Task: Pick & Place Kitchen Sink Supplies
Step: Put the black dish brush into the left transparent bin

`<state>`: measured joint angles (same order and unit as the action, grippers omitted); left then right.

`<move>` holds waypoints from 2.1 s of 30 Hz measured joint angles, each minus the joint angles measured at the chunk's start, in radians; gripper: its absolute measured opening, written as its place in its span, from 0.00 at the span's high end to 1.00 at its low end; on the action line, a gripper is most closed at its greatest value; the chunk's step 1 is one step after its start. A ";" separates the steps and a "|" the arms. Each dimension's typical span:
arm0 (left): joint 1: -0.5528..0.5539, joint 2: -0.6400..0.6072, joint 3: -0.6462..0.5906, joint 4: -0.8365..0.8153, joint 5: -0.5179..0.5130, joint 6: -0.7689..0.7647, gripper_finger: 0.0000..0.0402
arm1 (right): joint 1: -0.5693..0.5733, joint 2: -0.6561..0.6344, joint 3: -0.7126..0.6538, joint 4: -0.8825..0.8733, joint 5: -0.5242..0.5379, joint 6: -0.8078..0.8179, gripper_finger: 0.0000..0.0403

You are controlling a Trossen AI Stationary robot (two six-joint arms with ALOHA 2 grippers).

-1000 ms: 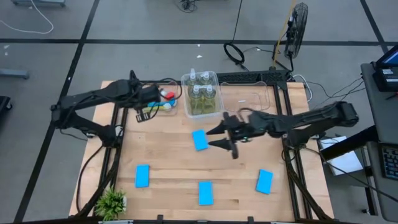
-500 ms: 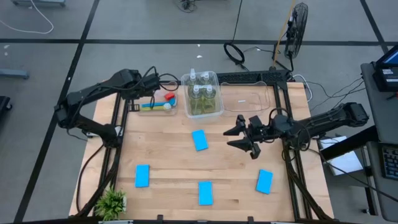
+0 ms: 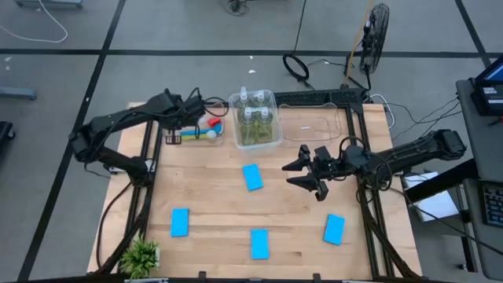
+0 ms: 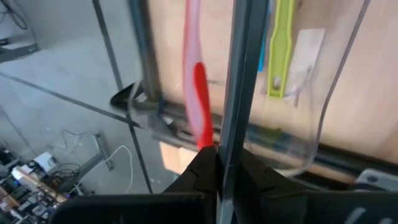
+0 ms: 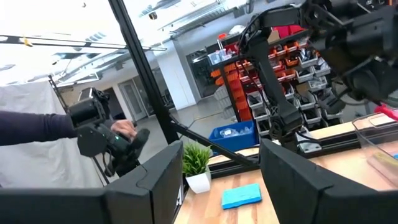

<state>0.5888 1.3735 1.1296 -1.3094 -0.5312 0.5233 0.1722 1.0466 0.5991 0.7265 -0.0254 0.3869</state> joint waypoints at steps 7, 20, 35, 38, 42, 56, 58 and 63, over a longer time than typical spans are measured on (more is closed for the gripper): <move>0.001 0.069 -0.051 0.132 0.016 -0.001 0.95 | 0.000 0.000 0.000 -0.002 0.000 0.020 0.51; 0.059 0.221 -0.051 0.220 0.077 0.051 0.95 | 0.000 0.000 0.000 -0.005 0.002 0.047 0.51; 0.137 0.244 -0.077 0.280 0.174 0.121 0.95 | 0.000 0.000 0.000 -0.005 0.003 0.047 0.51; 0.137 0.243 -0.102 0.306 0.174 0.127 0.95 | 0.000 0.000 0.000 -0.005 0.003 0.047 0.50; 0.136 0.243 -0.135 0.333 0.176 0.128 0.93 | 0.000 0.000 0.000 0.001 0.003 0.047 0.50; 0.135 0.243 -0.169 0.360 0.178 0.110 0.87 | 0.000 0.000 0.000 0.003 0.003 0.066 0.51; 0.135 0.243 -0.169 0.357 0.191 0.105 0.87 | 0.000 0.000 0.000 0.003 0.003 0.066 0.51; 0.124 0.242 -0.144 0.317 0.191 0.094 0.81 | 0.000 0.000 0.000 0.003 0.003 0.066 0.51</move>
<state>0.7132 1.6154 0.9855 -0.9919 -0.3402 0.6174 0.1722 1.0470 0.5995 0.7296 -0.0219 0.4526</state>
